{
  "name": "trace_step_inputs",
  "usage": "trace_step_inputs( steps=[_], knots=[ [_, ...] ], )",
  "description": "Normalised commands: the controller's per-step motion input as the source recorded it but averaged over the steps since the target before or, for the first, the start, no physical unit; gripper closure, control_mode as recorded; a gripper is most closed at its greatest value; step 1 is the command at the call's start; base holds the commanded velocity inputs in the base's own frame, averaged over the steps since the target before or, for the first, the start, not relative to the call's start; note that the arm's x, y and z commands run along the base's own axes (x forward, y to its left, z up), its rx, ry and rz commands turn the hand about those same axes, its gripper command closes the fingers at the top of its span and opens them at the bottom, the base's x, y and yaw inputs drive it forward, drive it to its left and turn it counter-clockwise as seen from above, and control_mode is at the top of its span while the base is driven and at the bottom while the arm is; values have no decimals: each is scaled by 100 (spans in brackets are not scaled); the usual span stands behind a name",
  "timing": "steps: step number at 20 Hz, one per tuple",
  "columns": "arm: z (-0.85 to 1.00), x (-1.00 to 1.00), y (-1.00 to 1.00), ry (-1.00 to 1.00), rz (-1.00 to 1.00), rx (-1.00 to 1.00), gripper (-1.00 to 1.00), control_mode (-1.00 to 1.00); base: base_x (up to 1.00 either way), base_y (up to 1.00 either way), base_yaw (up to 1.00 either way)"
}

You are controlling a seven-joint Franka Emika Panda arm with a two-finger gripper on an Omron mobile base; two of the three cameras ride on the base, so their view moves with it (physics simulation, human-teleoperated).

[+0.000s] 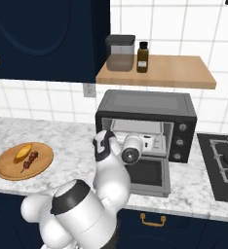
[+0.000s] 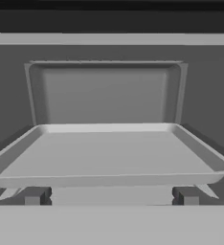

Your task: Pick up the kebab skewer and baguette bread, and place them inside the toaster oven. Close the toaster oven door and start by setting the timer.

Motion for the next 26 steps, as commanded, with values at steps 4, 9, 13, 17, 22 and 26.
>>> trace_step_inputs(
  steps=[4,9,13,17,22,26],
  knots=[
    [0,20,0,0,0,2,-100,-100,0,0,0],
    [8,12,0,0,0,2,-100,-100,0,0,0],
    [4,13,0,0,0,0,-100,-100,0,0,0],
    [0,19,0,0,0,0,-100,-100,0,0,0],
    [1,20,0,0,0,0,-100,-100,0,0,0],
    [0,21,0,1,0,0,-100,-100,0,0,0]
  ],
)
